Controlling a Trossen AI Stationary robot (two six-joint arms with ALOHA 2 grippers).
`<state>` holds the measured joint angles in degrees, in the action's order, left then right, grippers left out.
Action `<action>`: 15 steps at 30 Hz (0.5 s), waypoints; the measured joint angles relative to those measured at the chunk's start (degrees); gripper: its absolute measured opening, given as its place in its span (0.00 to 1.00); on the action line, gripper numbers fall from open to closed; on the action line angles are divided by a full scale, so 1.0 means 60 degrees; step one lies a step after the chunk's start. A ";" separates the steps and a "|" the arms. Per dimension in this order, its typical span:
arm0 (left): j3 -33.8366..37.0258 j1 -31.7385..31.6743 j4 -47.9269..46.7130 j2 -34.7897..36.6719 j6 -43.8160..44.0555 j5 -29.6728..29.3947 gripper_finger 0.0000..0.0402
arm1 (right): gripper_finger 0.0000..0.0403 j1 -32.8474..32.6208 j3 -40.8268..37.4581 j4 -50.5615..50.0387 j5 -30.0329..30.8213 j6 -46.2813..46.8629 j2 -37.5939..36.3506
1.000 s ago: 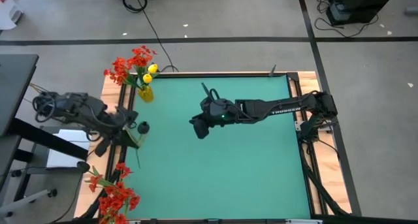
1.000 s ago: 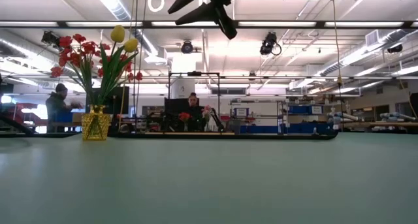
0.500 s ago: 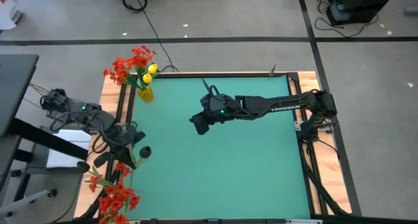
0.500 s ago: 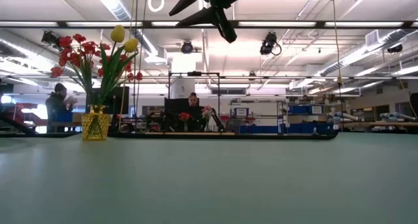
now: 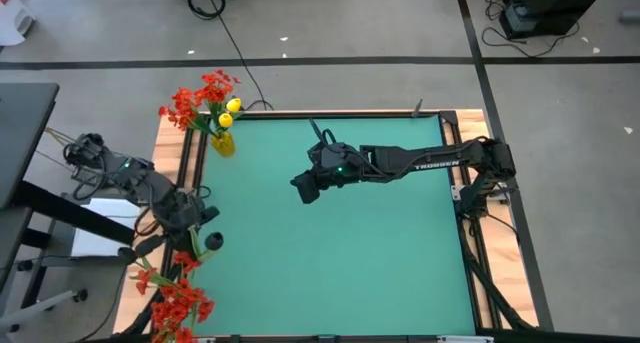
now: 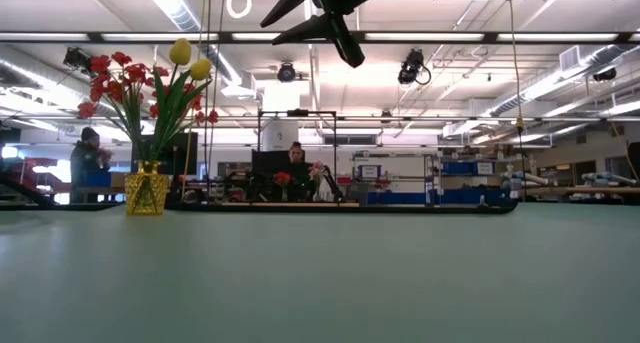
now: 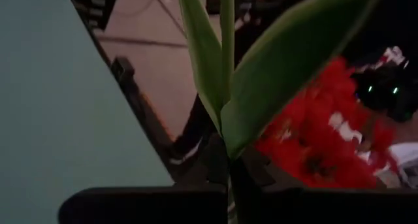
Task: Sort flowers into vase by color
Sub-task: Put the black flower into the transparent vase
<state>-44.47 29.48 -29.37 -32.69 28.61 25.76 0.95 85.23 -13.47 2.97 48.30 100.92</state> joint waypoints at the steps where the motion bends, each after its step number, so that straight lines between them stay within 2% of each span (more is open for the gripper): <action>1: 0.0000 0.0035 -0.0167 -0.0030 -0.0046 0.0001 0.01 | 0.28 0.0000 0.0000 0.0000 0.0014 0.0005 0.0000; 15: 0.0000 0.0067 -0.0128 -0.0196 -0.0374 -0.0029 0.01 | 0.28 -0.0007 0.0000 0.0000 0.0067 0.0213 0.0000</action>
<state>-44.47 29.89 -30.14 -33.86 26.37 25.58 0.91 85.23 -13.47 3.38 49.58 100.92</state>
